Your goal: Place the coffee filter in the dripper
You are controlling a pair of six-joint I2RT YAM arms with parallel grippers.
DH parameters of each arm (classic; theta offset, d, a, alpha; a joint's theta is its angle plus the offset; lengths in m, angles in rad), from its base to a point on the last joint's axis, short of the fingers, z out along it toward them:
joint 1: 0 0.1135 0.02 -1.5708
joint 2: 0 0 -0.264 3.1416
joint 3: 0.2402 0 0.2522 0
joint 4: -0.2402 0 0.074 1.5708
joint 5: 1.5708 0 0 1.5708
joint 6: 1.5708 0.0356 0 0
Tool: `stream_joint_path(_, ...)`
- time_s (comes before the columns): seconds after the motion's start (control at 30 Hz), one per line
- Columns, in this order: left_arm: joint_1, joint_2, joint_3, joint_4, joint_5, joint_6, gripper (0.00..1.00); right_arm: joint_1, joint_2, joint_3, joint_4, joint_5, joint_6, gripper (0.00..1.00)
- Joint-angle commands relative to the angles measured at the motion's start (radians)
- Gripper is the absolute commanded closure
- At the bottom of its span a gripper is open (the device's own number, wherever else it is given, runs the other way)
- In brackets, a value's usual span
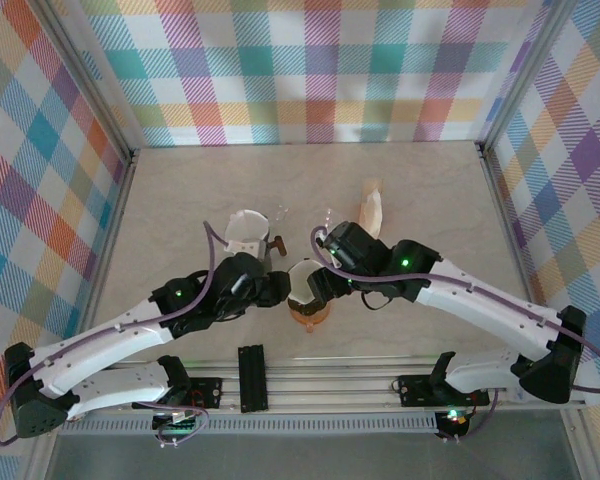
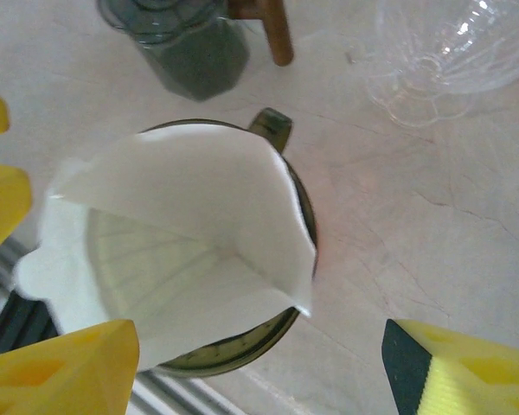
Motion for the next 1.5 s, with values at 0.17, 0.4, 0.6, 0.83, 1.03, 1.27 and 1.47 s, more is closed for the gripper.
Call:
stream_joint_path(0.17,-0.011,0.038,0.000,0.036,-0.016,0.020,0.49,-0.029,0.018,-0.086,0.092,0.049,0.080,0.24)
stream_joint_path(0.4,-0.012,0.049,-0.019,0.040,-0.026,0.015,0.53,-0.030,0.031,-0.121,0.104,0.046,0.102,0.25)
stream_joint_path(0.6,-0.010,0.063,-0.030,0.043,-0.034,0.018,0.57,-0.033,0.055,-0.113,0.090,0.049,0.103,0.25)
stream_joint_path(0.83,-0.010,0.063,-0.034,0.045,-0.037,0.017,0.57,-0.041,0.055,-0.013,0.069,0.044,0.039,0.14)
stream_joint_path(1.03,-0.011,0.069,-0.034,0.049,-0.037,0.014,0.56,-0.074,0.152,0.055,0.037,-0.016,0.005,0.12)
stream_joint_path(1.27,-0.010,0.079,-0.034,0.055,-0.036,0.013,0.56,-0.079,0.210,0.056,0.021,-0.026,-0.022,0.12)
stream_joint_path(1.47,-0.010,0.088,-0.035,0.058,-0.034,0.010,0.56,-0.078,0.249,0.042,0.013,-0.031,-0.032,0.11)
